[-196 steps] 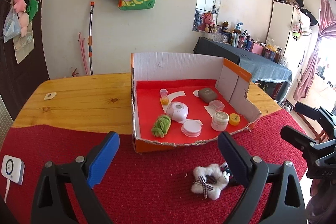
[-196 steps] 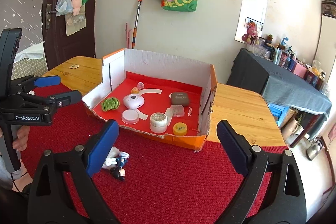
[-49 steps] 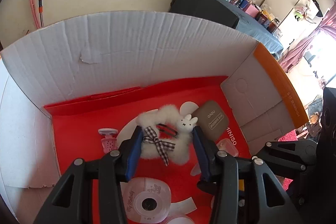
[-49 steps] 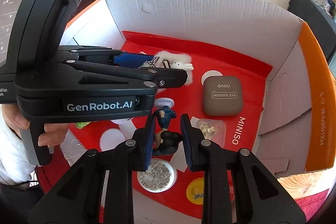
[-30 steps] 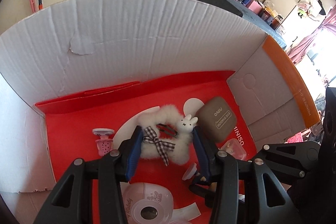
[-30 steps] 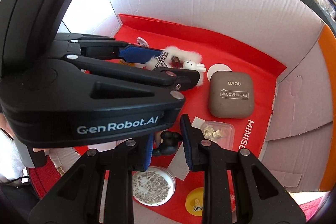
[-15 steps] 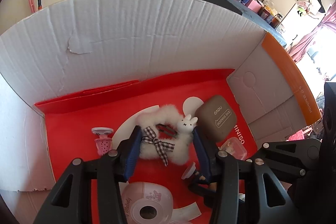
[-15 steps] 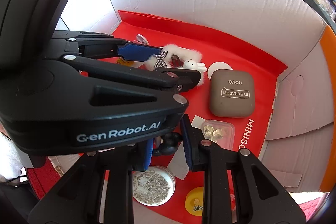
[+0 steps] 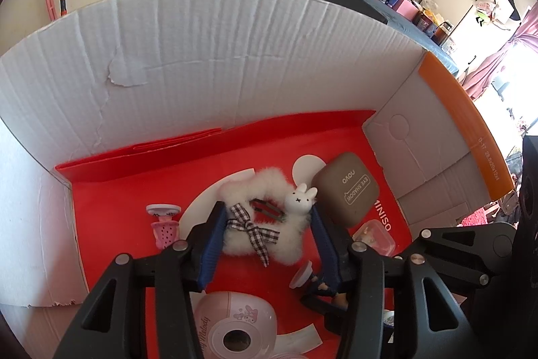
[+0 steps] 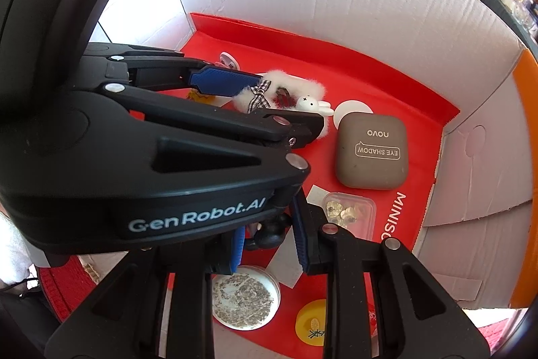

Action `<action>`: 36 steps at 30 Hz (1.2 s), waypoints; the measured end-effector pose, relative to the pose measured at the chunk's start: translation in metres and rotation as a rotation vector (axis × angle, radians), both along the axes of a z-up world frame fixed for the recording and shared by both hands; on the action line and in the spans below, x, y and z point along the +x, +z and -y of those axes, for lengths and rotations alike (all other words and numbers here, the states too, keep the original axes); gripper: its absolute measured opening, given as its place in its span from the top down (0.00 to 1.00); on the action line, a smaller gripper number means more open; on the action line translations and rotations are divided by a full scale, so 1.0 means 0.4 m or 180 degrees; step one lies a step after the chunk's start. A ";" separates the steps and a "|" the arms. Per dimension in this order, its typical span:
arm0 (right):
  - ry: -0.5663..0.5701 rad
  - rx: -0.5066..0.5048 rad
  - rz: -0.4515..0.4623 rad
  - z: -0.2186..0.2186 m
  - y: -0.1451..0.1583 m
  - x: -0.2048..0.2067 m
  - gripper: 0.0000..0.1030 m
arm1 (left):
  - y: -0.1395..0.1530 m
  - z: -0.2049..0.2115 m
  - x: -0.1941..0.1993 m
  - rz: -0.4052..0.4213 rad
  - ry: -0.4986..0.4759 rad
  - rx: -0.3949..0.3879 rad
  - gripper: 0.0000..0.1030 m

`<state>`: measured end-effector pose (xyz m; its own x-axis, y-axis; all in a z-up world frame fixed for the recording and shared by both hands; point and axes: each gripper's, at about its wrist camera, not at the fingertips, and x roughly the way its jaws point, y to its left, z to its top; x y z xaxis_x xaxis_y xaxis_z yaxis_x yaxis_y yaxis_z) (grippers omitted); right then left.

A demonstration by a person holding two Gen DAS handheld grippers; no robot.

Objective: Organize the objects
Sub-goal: 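Lower the plush wreath and figurine onto the red box floor, then open both tools to release the plush wreath and figurine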

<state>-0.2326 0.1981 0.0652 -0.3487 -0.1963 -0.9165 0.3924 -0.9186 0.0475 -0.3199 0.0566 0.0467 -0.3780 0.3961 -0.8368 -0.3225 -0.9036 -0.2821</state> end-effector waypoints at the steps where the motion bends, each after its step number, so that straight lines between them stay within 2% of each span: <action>1: 0.0004 0.0010 -0.0003 0.000 0.000 0.003 0.77 | 0.000 0.000 0.000 -0.0001 0.0000 -0.0001 0.49; 17: 0.0019 0.0010 -0.0005 -0.028 0.013 0.040 0.77 | 0.002 -0.005 0.003 0.0005 -0.0001 0.0023 0.47; 21: 0.0019 0.0010 -0.0006 -0.045 0.014 0.017 0.77 | 0.003 -0.005 0.006 0.0006 -0.0001 0.0027 0.43; 26: 0.0016 0.0000 -0.0004 -0.035 0.016 0.022 0.77 | 0.003 -0.007 0.007 0.0010 0.0000 0.0026 0.43; 30: 0.0020 0.0004 -0.0005 -0.067 0.018 0.013 0.77 | 0.003 -0.006 0.006 0.0007 -0.0001 0.0026 0.43; 32: 0.0018 0.0003 -0.0005 -0.034 0.017 0.029 0.77 | 0.002 -0.006 0.006 0.0010 0.0001 0.0029 0.43; 36: 0.0007 -0.0015 -0.0009 -0.043 0.021 0.036 0.77 | 0.003 -0.001 0.009 0.0016 0.0003 0.0040 0.43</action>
